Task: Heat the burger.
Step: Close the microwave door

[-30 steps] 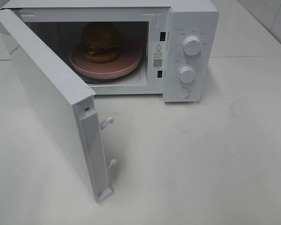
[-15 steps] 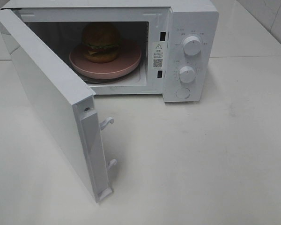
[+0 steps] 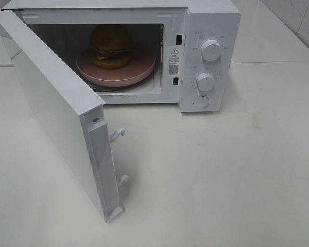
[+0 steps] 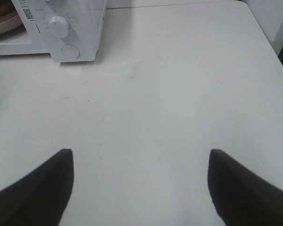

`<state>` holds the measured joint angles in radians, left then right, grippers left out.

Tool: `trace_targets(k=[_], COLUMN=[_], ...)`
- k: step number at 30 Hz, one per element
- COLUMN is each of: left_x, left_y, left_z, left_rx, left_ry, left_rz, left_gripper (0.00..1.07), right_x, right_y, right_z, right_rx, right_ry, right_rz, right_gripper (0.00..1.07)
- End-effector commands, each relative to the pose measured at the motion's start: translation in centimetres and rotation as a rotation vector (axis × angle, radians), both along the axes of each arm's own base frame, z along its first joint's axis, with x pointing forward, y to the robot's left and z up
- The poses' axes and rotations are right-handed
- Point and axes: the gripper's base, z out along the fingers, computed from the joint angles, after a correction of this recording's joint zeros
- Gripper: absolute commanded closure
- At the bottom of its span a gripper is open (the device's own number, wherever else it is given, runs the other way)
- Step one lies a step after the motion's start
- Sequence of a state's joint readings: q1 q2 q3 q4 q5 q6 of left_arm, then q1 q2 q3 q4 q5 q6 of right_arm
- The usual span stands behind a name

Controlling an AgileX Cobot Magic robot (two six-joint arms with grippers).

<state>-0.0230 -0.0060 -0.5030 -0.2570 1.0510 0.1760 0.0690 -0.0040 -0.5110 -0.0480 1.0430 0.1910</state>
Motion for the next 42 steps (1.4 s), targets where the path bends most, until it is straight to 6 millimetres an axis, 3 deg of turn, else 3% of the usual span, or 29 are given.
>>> trace_targets(k=[1, 8, 16, 20, 21, 23, 24, 25, 26, 27, 29, 30, 35, 42], left_x=[-0.2, 0.1, 2.9, 5.1, 5.1, 6.3, 6.3, 7.1, 7.1, 8.0, 8.4, 9.2, 10.5, 12.0], left_y=[0.0, 0.1, 0.2, 0.2, 0.2, 0.2, 0.2, 0.2, 0.2, 0.2, 0.2, 0.3, 0.4, 0.6], left_z=[0.1, 1.3, 2.1, 2.2, 2.2, 2.1, 2.1, 2.0, 2.0, 2.0, 1.9, 2.0, 1.9, -0.8], left_rx=[-0.008, -0.012, -0.034, -0.037, -0.037, -0.039, -0.039, -0.041, -0.041, -0.042, -0.043, -0.047, -0.035, -0.055], left_ry=[-0.031, -0.095, -0.075, -0.015, -0.015, 0.022, 0.022, 0.04, 0.04, 0.053, 0.055, 0.046, -0.026, -0.127], left_rz=[-0.006, 0.014, 0.037, 0.053, 0.053, 0.059, 0.059, 0.065, 0.065, 0.071, 0.075, 0.085, 0.095, 0.128], left_gripper=[0.09, 0.09, 0.23, 0.41, 0.41, 0.6, 0.6, 0.74, 0.74, 0.89, 0.94, 1.05, 1.07, 1.07], right_x=[-0.4, -0.4, -0.4, -0.4, -0.4, -0.4, -0.4, -0.4, -0.4, -0.4, -0.4, -0.4, -0.4, -0.4], right_y=[0.0, 0.0, 0.0, 0.0, 0.0, 0.0, 0.0, 0.0, 0.0, 0.0, 0.0, 0.0, 0.0, 0.0], right_z=[0.0, 0.0, 0.0, 0.0, 0.0, 0.0, 0.0, 0.0, 0.0, 0.0, 0.0, 0.0, 0.0, 0.0], right_rx=[0.003, 0.003, 0.003, 0.003, 0.003, 0.003, 0.003, 0.003, 0.003, 0.003, 0.003, 0.003, 0.003, 0.003], right_ry=[-0.028, -0.028, -0.028, -0.028, -0.028, -0.028, -0.028, -0.028, -0.028, -0.028, -0.028, -0.028, -0.028, -0.028], right_rz=[-0.007, -0.007, -0.007, -0.007, -0.007, -0.007, -0.007, -0.007, -0.007, -0.007, -0.007, -0.007, -0.007, -0.007], right_gripper=[0.32, 0.32, 0.32, 0.32, 0.32, 0.32, 0.32, 0.32, 0.32, 0.32, 0.32, 0.32, 0.32, 0.32])
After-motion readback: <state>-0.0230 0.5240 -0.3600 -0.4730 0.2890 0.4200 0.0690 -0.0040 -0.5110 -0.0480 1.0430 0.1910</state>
